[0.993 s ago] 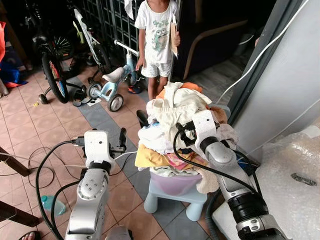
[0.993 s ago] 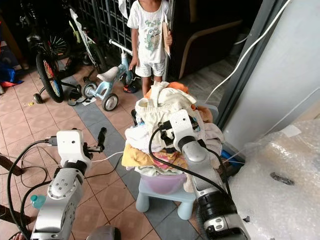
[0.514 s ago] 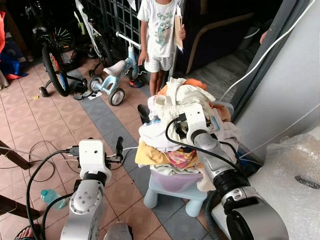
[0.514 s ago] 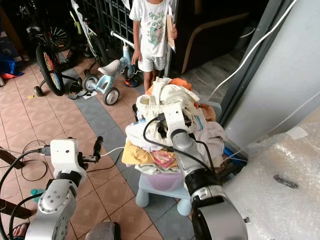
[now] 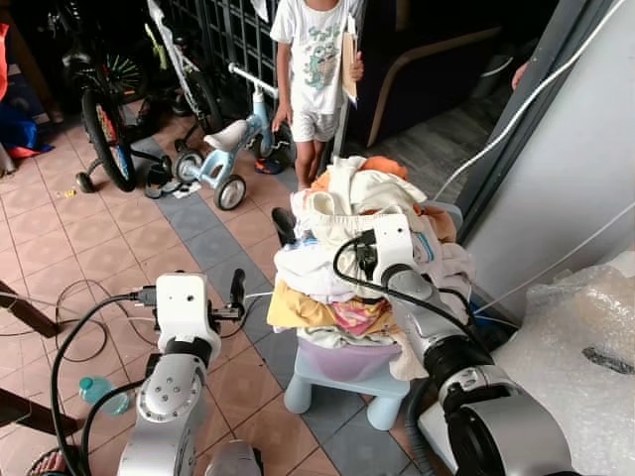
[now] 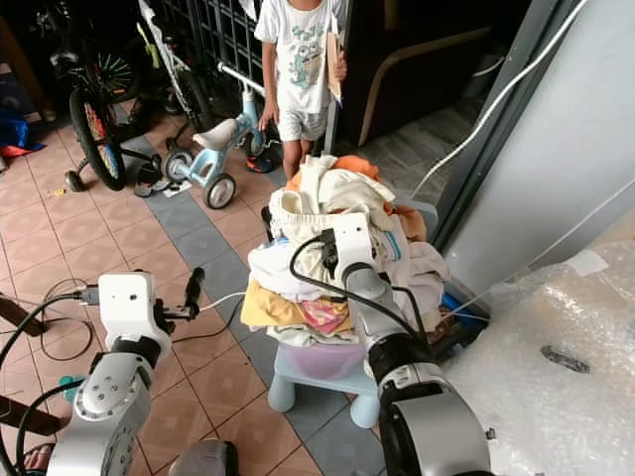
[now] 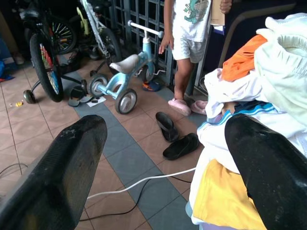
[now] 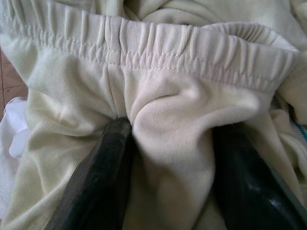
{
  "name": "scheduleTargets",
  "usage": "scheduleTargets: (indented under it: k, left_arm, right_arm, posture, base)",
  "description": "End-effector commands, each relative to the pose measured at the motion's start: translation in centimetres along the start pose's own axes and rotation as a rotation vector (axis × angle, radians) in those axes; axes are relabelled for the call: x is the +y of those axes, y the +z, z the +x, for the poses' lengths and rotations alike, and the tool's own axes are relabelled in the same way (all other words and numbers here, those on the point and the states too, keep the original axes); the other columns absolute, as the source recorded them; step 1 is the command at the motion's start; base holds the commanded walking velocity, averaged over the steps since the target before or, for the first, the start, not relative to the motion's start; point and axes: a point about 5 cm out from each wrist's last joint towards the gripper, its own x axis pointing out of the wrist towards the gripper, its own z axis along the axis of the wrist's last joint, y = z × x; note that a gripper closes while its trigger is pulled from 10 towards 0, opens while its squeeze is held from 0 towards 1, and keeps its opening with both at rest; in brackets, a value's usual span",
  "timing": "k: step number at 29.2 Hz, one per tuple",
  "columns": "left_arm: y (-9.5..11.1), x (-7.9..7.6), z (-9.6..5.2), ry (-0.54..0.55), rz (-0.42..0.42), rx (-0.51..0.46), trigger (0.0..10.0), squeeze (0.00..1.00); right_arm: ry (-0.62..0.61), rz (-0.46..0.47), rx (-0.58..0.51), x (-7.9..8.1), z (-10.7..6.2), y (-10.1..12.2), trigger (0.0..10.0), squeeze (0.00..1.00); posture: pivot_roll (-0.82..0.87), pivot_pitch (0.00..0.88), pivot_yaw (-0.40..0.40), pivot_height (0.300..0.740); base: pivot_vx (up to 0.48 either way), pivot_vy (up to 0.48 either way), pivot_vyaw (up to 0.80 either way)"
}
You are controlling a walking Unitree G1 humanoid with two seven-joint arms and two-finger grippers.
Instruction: Clothes washing
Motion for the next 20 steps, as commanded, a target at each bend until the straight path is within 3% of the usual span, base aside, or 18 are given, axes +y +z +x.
scheduleTargets:
  k: [1,20]
  left_arm:
    - [0.0,0.1,0.1,0.012,0.002,-0.002,10.0,0.0]
    - [0.1,0.0,1.2,0.026,-0.003,-0.026,10.0,0.0]
  right_arm:
    - [0.01,0.022,0.049,0.2,0.0,-0.8,0.0,0.0]
    - [0.056,0.077,0.03,0.3,0.4,0.3,0.0,0.0]
  posture:
    - [0.14,0.001,-0.047,0.74]
    - [0.13,0.0,-0.059,0.74]
  base:
    - [0.0,0.0,0.0]
    - [0.0,0.0,0.0]
